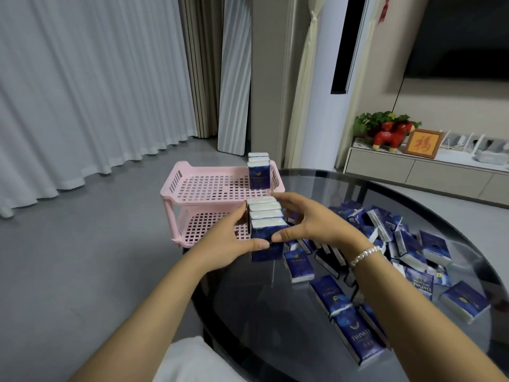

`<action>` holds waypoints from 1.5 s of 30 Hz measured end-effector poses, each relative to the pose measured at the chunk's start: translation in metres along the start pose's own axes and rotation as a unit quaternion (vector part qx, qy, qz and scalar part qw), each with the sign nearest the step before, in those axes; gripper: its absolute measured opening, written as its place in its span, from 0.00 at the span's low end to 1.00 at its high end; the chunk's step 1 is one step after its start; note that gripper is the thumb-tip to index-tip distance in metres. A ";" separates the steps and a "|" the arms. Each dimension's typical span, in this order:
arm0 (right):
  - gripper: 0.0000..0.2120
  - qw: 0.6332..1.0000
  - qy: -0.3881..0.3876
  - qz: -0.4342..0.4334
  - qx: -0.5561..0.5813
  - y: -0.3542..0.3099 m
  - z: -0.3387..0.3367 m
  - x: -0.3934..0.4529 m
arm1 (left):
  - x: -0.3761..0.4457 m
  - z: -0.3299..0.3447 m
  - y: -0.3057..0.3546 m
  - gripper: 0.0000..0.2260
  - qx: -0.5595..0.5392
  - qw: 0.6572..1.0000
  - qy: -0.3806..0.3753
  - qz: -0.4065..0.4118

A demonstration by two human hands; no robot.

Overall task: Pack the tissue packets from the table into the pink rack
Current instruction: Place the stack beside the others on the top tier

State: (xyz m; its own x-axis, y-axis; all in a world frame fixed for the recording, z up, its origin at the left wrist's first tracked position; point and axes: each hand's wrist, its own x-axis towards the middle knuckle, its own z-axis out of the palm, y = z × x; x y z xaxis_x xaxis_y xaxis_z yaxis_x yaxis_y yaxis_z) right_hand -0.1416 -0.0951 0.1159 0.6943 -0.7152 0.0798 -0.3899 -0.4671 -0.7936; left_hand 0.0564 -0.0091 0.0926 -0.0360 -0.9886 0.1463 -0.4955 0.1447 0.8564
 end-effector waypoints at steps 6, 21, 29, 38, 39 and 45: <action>0.41 1.000 0.019 -0.006 0.013 -0.015 -0.026 0.043 | 0.045 -0.028 0.013 0.38 0.002 1.000 0.013 0.009; 0.31 0.999 0.023 0.004 0.037 0.006 -0.043 0.125 | 0.136 -0.047 -0.024 0.37 -0.048 0.998 -0.008 -0.039; 0.40 0.999 0.035 0.019 0.000 0.017 -0.045 0.136 | 0.151 -0.044 -0.035 0.42 0.033 0.999 -0.021 -0.027; 0.46 0.994 -0.008 0.019 -0.104 0.027 -0.048 0.133 | 0.152 -0.043 -0.024 0.50 0.134 0.989 -0.055 -0.005; 0.44 0.994 -0.009 0.013 -0.104 0.027 -0.049 0.134 | 0.153 -0.045 -0.022 0.48 0.149 0.987 -0.062 -0.002; 0.33 0.993 -0.012 0.018 -0.115 0.028 -0.044 0.134 | 0.156 -0.045 -0.024 0.42 0.165 0.981 -0.104 -0.006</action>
State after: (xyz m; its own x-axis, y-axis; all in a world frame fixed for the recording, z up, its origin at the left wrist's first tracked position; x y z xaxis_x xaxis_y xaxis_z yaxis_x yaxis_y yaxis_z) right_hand -0.0860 -0.2264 0.1311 0.6912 -0.7217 0.0374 -0.5405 -0.5505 -0.6362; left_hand 0.1023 -0.1646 0.1170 -0.1875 -0.9823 0.0028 -0.7494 0.1450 0.6460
